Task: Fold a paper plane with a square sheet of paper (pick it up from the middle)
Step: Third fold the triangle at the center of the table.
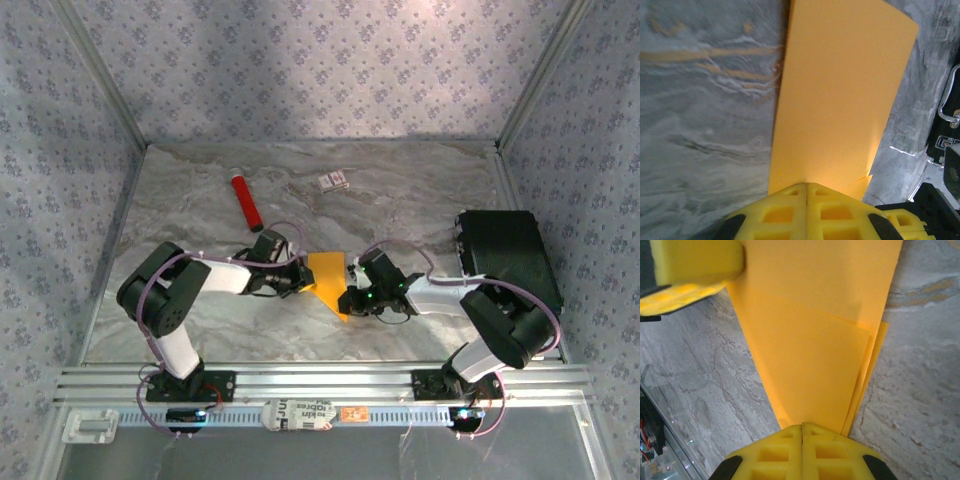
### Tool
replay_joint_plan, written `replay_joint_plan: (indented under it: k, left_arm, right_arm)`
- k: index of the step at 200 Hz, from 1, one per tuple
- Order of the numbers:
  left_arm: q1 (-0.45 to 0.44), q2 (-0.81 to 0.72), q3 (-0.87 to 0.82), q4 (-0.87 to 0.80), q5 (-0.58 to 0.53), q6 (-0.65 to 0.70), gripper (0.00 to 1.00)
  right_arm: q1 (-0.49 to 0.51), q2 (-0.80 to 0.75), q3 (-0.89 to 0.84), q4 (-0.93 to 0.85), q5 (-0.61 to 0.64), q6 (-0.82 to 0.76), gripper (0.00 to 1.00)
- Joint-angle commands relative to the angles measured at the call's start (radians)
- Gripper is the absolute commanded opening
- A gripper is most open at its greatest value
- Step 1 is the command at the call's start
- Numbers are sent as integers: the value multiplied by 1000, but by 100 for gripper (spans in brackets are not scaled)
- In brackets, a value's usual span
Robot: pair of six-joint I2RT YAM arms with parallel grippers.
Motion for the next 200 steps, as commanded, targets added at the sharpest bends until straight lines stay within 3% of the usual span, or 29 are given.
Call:
replay_joint_plan:
  k: [1,64,115,200]
  left_arm:
    - [43,-17,-21,-61,-75,36,6]
    - [4,-154,2,-77,-69,34,13]
    - [-94,-90,-8,-27,-51,7,8]
    - [-18,-17,-47,-38,-99,43,5]
  right_arm:
    - [-13,25,-28,-138,49,-25,4]
    - [-29,37,-11,-143,32,-45,4]
    - [-33,39,-6,-149,33,-48,4]
    - [-34,31,-8,-152,34,-48,4]
